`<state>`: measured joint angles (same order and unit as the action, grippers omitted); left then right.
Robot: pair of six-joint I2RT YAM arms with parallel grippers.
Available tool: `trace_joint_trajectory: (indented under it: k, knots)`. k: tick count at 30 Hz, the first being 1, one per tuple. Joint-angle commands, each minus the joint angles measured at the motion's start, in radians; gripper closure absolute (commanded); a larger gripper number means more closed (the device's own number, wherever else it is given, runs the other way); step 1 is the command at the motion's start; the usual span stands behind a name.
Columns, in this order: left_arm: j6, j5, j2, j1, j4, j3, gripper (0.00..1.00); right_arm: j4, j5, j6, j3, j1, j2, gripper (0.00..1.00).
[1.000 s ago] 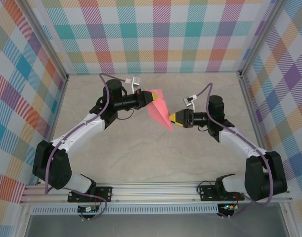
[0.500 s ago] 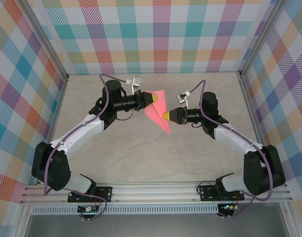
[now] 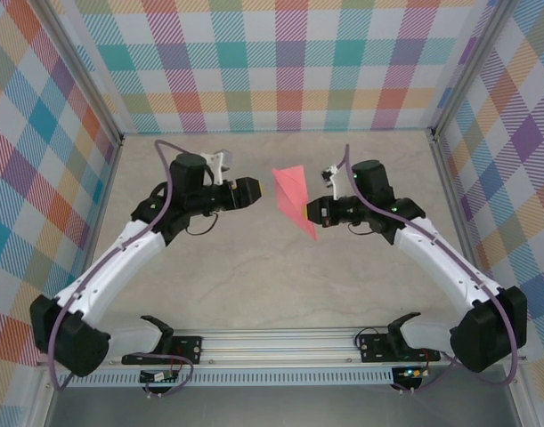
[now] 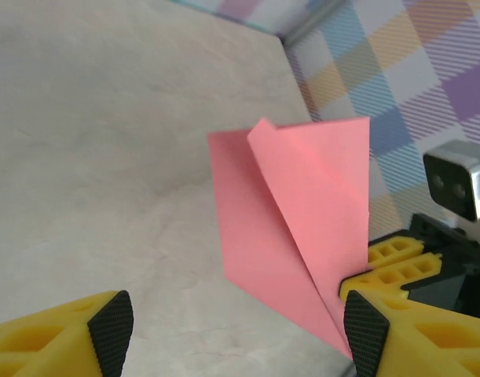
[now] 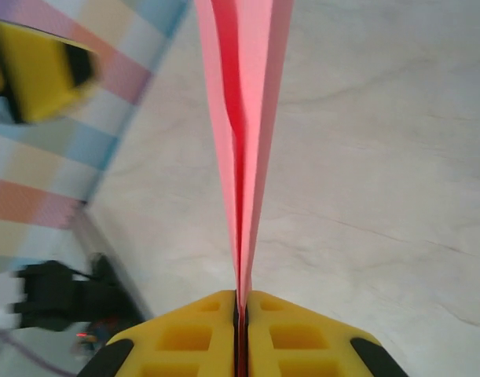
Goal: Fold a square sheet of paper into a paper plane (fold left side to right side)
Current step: Turn over the paper at the center of the table.
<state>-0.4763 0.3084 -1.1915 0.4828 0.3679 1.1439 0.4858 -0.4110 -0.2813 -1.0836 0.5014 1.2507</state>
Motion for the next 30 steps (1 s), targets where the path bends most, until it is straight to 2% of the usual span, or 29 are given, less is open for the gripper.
trace_joint_trajectory:
  k: [1,5,7,9,13,20,26,28,30]
  knots:
    - [0.064,-0.264,0.120,-0.001,0.098,-0.047,0.26,0.330,0.547,0.137,-0.098,0.109,0.065,0.89]
    - [0.035,-0.416,0.230,0.002,0.103,-0.119,0.26,0.517,0.976,0.082,-0.224,0.234,0.197,0.88]
    - [0.019,-0.473,0.272,0.002,0.112,-0.143,0.26,0.590,1.124,0.049,-0.283,0.281,0.281,0.88]
    - [0.007,-0.516,0.308,0.002,0.120,-0.164,0.26,0.652,1.239,0.019,-0.334,0.319,0.368,0.88]
    - [-0.010,-0.560,0.356,0.002,0.146,-0.194,0.26,0.713,1.376,0.005,-0.411,0.382,0.548,0.87]
    - [-0.022,-0.572,0.395,0.002,0.188,-0.221,0.26,0.743,1.437,0.010,-0.515,0.446,0.838,0.85]
    - [-0.021,-0.577,0.399,0.002,0.198,-0.218,0.26,0.741,1.423,0.000,-0.545,0.477,0.976,0.80]
    - [-0.019,-0.574,0.395,0.002,0.193,-0.219,0.26,0.738,1.371,0.014,-0.550,0.486,1.000,0.76]
    - [-0.012,-0.574,0.387,0.002,0.190,-0.222,0.26,0.713,1.264,0.037,-0.544,0.487,1.001,0.72]
